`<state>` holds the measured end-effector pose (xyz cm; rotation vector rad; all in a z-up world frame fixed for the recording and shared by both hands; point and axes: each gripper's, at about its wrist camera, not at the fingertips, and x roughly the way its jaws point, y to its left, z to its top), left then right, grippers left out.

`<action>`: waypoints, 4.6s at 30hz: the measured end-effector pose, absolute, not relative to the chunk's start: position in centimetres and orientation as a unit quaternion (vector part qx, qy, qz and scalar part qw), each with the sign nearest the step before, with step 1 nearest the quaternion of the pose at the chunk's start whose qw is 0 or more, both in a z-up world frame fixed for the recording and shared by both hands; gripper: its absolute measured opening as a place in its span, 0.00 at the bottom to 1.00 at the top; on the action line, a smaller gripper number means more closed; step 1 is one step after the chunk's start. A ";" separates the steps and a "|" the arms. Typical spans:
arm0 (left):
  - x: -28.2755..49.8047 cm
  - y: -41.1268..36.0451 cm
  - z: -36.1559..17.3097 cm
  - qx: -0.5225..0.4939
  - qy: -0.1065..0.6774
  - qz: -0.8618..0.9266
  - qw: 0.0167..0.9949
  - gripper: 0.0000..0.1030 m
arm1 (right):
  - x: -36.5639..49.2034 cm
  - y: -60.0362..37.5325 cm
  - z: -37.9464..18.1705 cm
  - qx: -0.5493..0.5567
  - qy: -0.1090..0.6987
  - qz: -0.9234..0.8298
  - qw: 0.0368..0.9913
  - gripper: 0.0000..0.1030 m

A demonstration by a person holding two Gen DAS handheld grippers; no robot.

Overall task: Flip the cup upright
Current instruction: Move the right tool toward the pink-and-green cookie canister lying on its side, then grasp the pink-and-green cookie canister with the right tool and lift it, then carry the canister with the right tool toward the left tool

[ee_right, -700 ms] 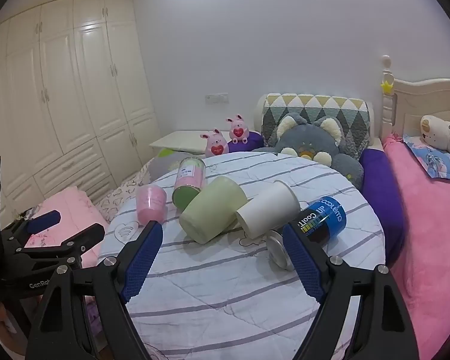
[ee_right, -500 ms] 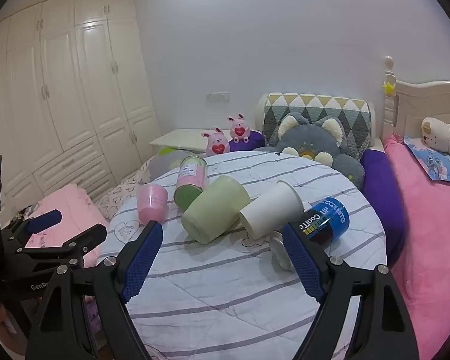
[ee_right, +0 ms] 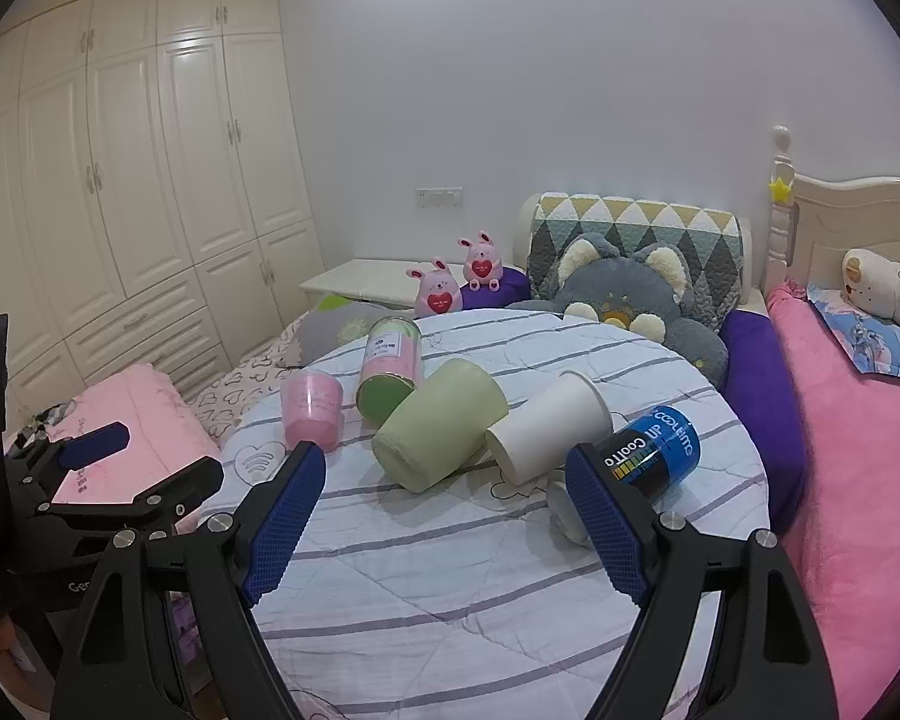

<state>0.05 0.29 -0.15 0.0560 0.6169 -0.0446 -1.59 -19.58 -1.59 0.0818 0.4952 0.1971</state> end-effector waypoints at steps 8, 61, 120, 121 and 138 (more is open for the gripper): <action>-0.7 0.2 0.5 0.030 0.296 -0.025 0.954 1.00 | -2.1 -19.7 -1.1 0.039 0.241 0.096 0.965 0.81; 6.0 4.1 -0.3 -0.016 0.314 0.005 0.949 1.00 | 5.5 -16.3 -2.1 0.017 0.265 0.133 0.955 0.81; 18.7 10.4 -1.3 -0.064 0.370 -0.007 0.927 1.00 | 23.0 -8.7 -3.8 -0.027 0.501 0.136 0.854 0.68; 17.8 10.5 -0.9 -0.068 0.365 -0.010 0.928 1.00 | 22.1 -8.8 -3.3 -0.025 0.494 0.140 0.858 0.68; 6.2 6.7 -1.2 -0.061 0.385 -0.058 0.919 1.00 | 7.3 -13.7 -6.7 0.070 0.495 0.184 0.846 0.68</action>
